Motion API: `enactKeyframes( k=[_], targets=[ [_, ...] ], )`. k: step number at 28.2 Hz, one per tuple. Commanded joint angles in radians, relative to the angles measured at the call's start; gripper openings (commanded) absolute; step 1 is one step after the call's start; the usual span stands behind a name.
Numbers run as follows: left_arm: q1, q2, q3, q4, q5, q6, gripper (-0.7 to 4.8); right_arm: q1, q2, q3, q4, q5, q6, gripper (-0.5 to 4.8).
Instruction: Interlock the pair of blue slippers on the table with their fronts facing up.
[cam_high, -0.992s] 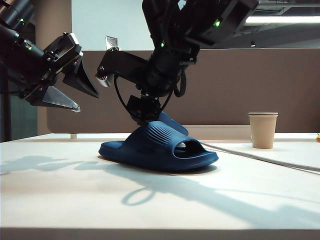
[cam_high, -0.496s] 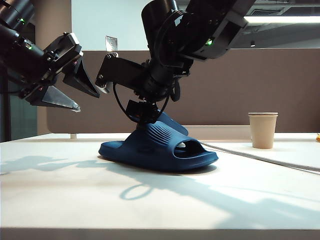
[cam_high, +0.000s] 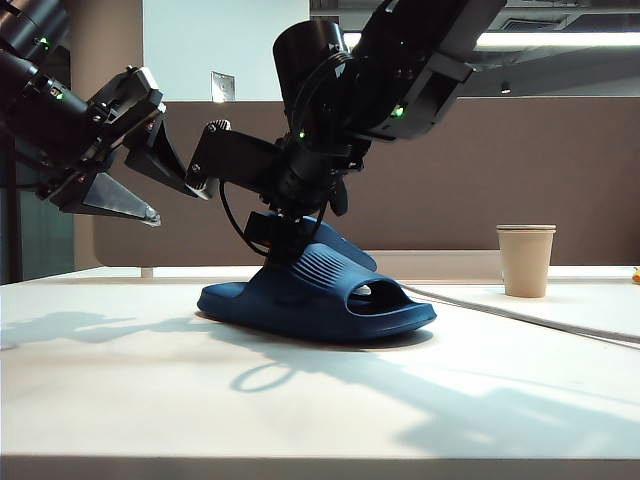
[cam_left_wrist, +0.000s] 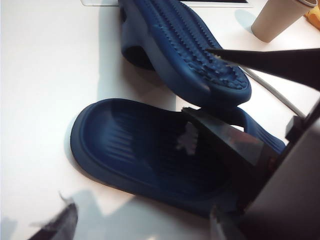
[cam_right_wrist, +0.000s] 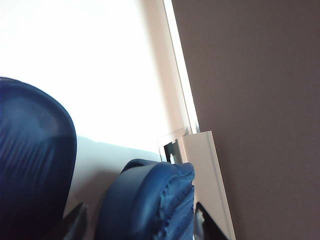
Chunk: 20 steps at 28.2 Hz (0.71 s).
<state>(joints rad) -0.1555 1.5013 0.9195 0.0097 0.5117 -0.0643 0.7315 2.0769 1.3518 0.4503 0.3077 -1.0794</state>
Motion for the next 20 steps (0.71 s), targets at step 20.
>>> enactKeyframes(
  k=[20],
  targets=[
    [0.001, -0.005, 0.003, -0.002, 0.008, -0.022, 3.41, -0.03, 0.014, 0.002, -0.005, 0.053, 0.057, 0.92]
  ],
)
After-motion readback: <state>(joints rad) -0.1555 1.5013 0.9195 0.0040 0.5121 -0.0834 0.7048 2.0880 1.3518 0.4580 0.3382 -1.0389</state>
